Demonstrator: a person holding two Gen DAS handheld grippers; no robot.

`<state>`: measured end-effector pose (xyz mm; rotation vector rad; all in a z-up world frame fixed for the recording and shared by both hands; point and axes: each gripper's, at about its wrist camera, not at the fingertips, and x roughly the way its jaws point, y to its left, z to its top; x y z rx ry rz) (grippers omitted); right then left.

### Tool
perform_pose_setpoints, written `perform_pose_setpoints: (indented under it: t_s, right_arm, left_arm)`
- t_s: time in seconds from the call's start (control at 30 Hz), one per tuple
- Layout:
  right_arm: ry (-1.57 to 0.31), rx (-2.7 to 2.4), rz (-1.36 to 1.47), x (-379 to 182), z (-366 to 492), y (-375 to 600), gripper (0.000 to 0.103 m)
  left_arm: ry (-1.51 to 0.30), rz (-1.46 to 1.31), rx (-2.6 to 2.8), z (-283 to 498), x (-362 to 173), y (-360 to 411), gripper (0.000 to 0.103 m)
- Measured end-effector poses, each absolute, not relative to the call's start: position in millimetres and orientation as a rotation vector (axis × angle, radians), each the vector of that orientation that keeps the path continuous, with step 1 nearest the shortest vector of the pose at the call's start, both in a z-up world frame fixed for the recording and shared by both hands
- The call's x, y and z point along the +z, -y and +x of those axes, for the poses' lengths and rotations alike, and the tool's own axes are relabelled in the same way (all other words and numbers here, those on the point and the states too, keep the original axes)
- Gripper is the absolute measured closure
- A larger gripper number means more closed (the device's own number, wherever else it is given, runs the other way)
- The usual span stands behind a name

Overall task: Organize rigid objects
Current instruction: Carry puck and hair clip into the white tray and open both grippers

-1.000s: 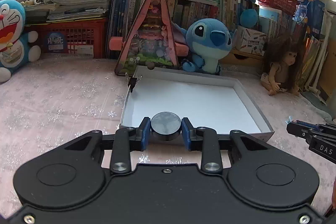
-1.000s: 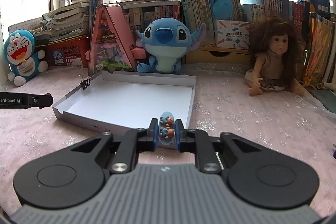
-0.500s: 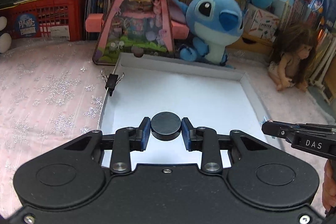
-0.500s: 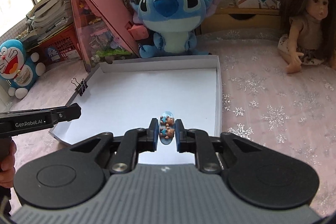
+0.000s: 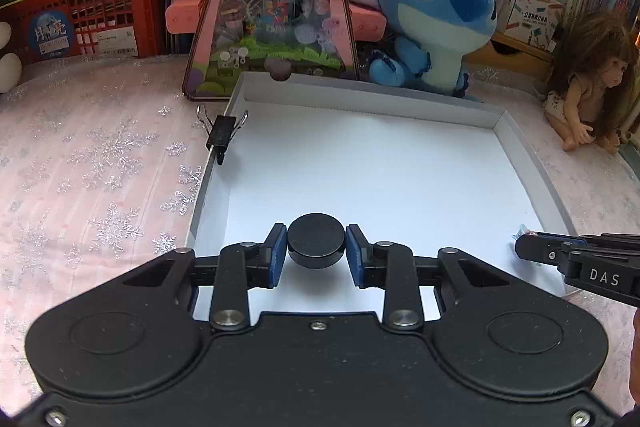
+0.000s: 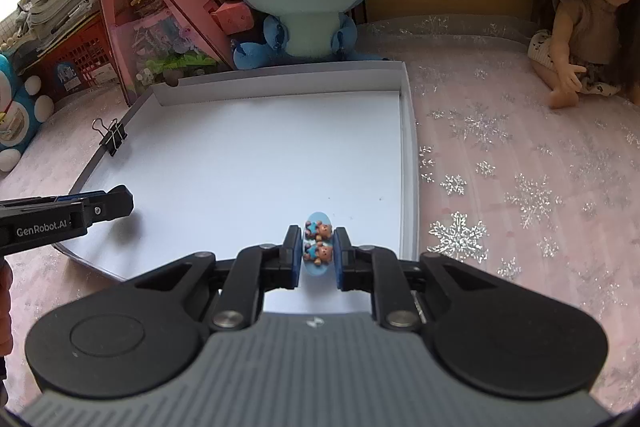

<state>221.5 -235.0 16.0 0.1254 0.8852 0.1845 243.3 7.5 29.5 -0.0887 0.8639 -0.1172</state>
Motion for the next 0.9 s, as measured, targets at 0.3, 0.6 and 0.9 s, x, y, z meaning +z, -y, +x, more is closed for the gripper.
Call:
perform_pose_setpoints:
  t_s: [0.3,0.6,0.9]
  right_arm:
    - [-0.897,0.181,0.117,11.9,223.5,235.0,0.083]
    - [-0.88,0.184,0.113,12.5,221.1,234.4,0.074]
    - [-0.779,0.203,0.095,30.0,199.2,236.7,0.049]
  left_arm:
    - [-0.881,-0.074,-0.109,247.0,19.7,-5.1,0.073]
    - [-0.865,-0.067,-0.105,245.4,18.3,-4.5,0.073]
    - [-0.762,-0.026,-0.151,214.9,37.8,-6.1,0.044]
